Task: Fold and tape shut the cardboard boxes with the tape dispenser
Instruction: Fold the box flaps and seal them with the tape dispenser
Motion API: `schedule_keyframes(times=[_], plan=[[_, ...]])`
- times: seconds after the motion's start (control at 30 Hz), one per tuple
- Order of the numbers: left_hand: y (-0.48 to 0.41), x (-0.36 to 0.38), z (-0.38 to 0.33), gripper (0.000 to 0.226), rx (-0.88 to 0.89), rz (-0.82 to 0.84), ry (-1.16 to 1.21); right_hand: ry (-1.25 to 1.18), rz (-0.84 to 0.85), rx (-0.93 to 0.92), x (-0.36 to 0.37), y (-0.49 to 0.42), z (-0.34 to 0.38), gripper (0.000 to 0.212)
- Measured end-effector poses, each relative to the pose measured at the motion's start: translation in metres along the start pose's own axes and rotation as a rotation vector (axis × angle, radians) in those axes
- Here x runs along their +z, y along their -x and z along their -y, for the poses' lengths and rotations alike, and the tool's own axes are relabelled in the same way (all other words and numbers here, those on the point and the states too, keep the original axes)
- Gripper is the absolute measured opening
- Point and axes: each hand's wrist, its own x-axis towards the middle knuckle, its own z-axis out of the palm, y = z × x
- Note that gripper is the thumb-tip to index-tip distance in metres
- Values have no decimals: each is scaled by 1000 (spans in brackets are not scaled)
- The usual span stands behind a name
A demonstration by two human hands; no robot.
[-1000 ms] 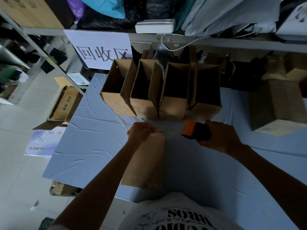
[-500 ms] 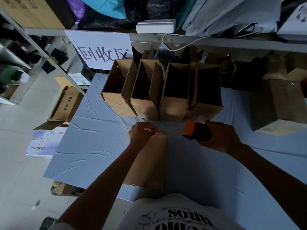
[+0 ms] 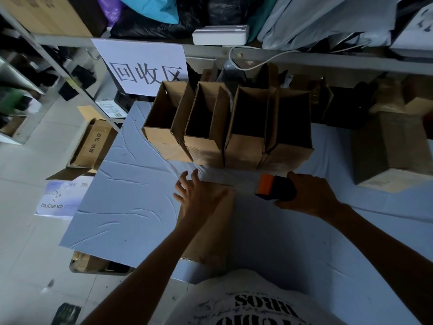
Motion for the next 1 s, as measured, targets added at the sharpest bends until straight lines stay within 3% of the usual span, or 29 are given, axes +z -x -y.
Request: schedule_keyframes(times=[0.1,0.27,0.53,0.83,0.93,1.0], plan=[[25,16,-10,128,-20,168,-129,-27,-1,-6,-1,3,-1,63],[21,3,-9,128,34,97,-83,-90,-10,-26,-4,8,2,68],[13,-20,15,105,166,203,330,-172,-47,-110,-19,5,30,85],[1,-41,43,80,42,389,636,-198,-25,-34,-24,-9,81,92],[0,-53,42,69,145,180,504,-214,-35,-46,-32,-17,108,82],[8,-51,28,81,182,94,271,-219,-74,-59,-34,-22,125,71]])
